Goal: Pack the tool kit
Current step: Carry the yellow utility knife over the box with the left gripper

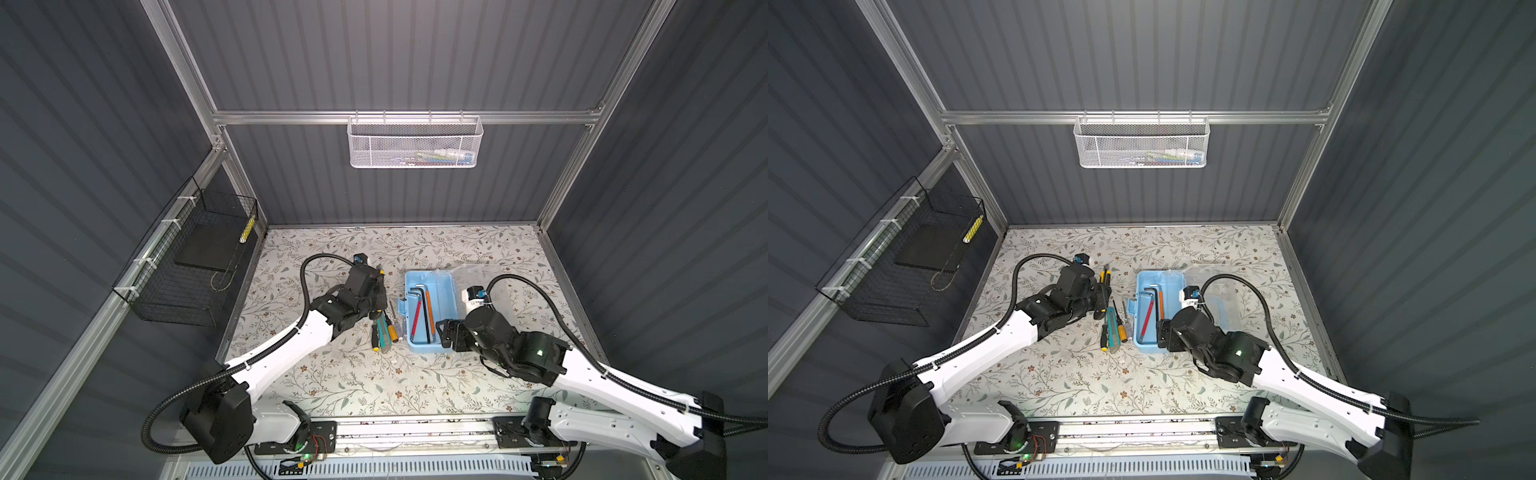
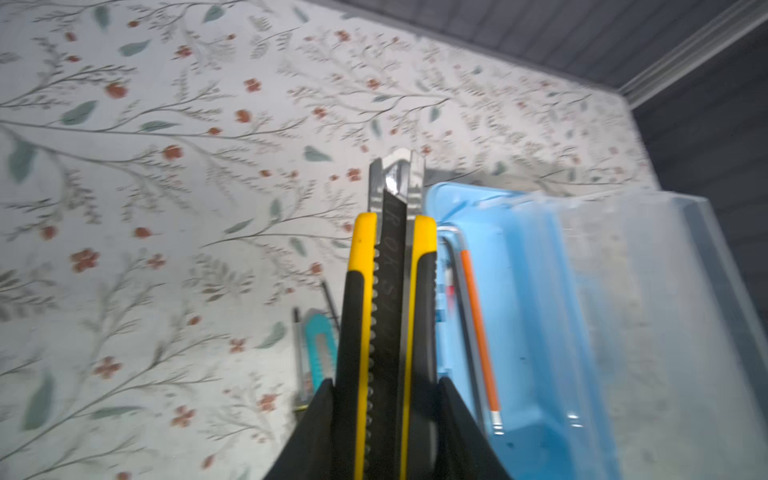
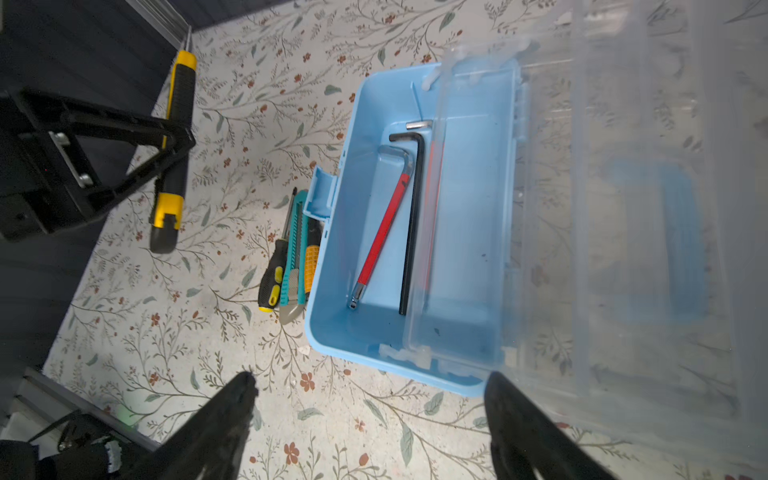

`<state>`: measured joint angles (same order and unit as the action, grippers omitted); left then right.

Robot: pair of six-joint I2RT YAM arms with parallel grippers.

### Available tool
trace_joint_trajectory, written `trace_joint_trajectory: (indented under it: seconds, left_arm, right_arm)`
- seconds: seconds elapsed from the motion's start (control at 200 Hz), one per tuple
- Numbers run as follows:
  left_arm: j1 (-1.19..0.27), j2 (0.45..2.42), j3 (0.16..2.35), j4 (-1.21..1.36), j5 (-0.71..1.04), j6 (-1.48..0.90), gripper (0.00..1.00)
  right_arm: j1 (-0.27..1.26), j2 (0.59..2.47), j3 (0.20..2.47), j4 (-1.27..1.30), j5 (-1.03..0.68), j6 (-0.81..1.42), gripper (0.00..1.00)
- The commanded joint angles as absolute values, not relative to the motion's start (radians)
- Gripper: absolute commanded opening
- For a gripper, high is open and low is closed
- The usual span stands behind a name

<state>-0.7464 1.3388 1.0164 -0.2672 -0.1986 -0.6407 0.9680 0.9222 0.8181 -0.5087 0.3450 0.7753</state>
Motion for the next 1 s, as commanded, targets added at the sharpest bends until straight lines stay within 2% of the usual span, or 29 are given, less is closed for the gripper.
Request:
trace_joint_trajectory:
  seconds: [0.0,0.2,0.325,0.65,0.996]
  left_arm:
    - [-0.848,1.406,1.078,-0.161,-0.159,-0.748,0.0]
    - [-1.001,1.606,1.209,-0.057,-0.182,-0.784,0.0]
    - [-1.048,1.722,1.284,-0.029,-0.198,-0.812,0.0]
    - [-1.062,1.823,1.351,-0.019,-0.295,-0.824,0.0]
    - [-1.058,1.94,1.476,-0.073,-0.31,-0.876,0.0]
  right_arm:
    - [0.939,0.864,0.859,-0.566,0.373,0.761,0.85]
    - [0.905,0.763,0.876,-0.655,0.395,0.773,0.85]
    - [0.905,0.701,0.863,-0.696,0.409,0.792,0.85]
    - [0.903,0.627,0.823,-0.74,0.42,0.818,0.85]
    - [0.903,0.633,0.82,-0.759,0.439,0.81,0.85]
